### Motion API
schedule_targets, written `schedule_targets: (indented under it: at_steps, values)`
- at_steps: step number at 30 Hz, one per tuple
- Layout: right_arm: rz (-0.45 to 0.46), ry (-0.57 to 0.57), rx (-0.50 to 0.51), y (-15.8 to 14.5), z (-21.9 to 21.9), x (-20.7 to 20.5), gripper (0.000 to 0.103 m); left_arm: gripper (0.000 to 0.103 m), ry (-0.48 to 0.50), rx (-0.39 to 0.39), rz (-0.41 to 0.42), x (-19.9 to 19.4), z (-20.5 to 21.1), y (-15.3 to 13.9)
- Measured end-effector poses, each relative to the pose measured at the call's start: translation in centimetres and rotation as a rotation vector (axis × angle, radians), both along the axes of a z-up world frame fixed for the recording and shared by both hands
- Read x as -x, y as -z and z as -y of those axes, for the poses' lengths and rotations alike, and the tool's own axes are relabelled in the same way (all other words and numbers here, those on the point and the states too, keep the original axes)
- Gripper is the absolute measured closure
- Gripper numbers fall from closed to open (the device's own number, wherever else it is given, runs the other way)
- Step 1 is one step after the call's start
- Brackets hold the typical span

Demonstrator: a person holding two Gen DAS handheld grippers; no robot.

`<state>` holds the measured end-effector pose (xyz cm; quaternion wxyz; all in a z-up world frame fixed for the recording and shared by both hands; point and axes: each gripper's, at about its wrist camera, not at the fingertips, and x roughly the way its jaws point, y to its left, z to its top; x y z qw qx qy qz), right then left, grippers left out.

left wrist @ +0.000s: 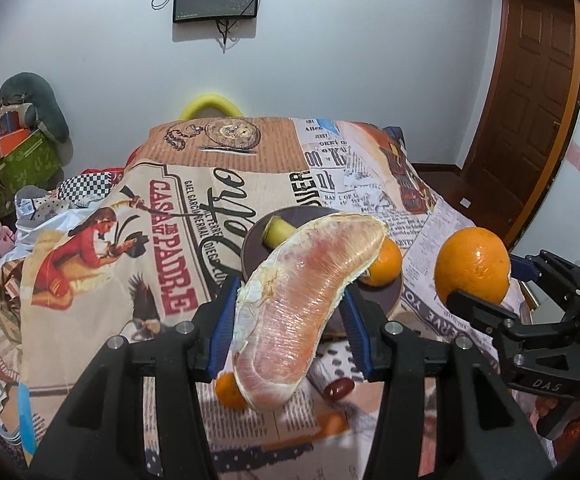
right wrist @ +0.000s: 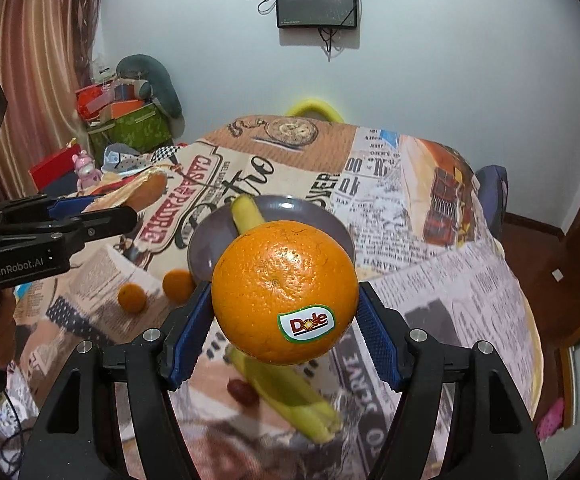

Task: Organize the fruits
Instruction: 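Carry the pomelo segment and Dole orange onto the plate and open both tools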

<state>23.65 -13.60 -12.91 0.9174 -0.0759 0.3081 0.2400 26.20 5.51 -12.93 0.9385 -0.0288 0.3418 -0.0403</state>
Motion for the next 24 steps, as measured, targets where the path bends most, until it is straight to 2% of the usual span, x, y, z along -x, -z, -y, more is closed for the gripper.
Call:
schedule_targets:
  at_steps: [12,24]
  values:
    - [-0.028,-0.023,0.014,1.9,-1.8,-3.7,0.036,0.054,0.005,0.005,-0.02,-4.8,0.1,2.0]
    - [-0.064,-0.039,0.043,3.8,-3.2,-5.8,0.036,0.054,0.014,0.019,-0.089,-9.0,-0.1,4.9]
